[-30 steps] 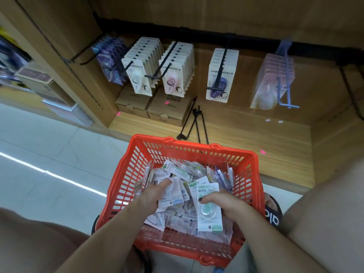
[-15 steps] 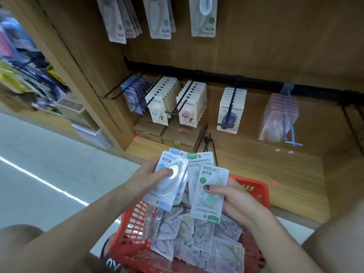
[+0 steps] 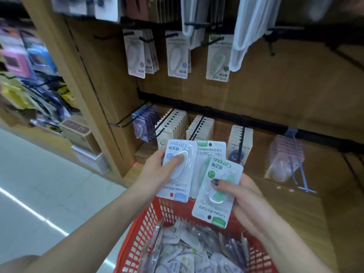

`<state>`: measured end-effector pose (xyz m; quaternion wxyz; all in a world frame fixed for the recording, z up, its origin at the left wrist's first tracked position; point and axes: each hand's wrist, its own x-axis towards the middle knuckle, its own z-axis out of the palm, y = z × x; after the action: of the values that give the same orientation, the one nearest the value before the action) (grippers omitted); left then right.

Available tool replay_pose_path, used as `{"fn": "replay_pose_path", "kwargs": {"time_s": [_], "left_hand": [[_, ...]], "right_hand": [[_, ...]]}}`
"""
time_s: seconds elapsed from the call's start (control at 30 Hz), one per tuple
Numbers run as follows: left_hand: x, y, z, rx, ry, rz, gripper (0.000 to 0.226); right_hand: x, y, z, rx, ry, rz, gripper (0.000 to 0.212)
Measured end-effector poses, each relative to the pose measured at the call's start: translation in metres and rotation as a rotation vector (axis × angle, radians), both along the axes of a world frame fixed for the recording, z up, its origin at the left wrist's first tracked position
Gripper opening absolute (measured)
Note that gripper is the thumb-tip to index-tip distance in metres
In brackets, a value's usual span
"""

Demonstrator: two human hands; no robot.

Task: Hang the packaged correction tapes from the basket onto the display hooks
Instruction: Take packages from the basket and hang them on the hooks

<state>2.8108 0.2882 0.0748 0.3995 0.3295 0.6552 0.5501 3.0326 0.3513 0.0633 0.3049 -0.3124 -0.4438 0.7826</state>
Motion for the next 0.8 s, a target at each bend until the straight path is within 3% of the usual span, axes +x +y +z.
{"fn": "replay_pose_path", "kwargs": {"time_s": [0.13, 0.27, 0.4, 0.53, 0.73, 0.8], "left_hand": [[-0.013, -0.003, 0.001, -0.046, -0.010, 0.042, 0.030], [-0.007, -0.001, 0.001, -0.024, 0.145, 0.063, 0.028], [0.001, 0.001, 0.005, 0.016, 0.187, 0.012, 0.029], [0.000, -0.001, 0.008, 0.031, 0.084, 0.004, 0.039], [-0.008, 0.004, 0.019, -0.009, -0.138, -0.088, 0.074], [-0.011, 0.005, 0.023, 0.005, -0.215, -0.139, 0.077]], "right_hand": [[0.001, -0.002, 0.008, -0.006, 0.050, -0.046, 0.052], [-0.020, -0.006, 0.020, -0.031, 0.143, -0.039, 0.053], [-0.053, -0.012, 0.030, 0.084, 0.072, -0.085, 0.053], [-0.076, -0.011, 0.037, 0.175, -0.047, -0.168, 0.049], [-0.087, 0.001, 0.047, 0.274, -0.152, -0.142, 0.018], [-0.091, 0.006, 0.051, 0.305, -0.212, -0.166, 0.024]]}}
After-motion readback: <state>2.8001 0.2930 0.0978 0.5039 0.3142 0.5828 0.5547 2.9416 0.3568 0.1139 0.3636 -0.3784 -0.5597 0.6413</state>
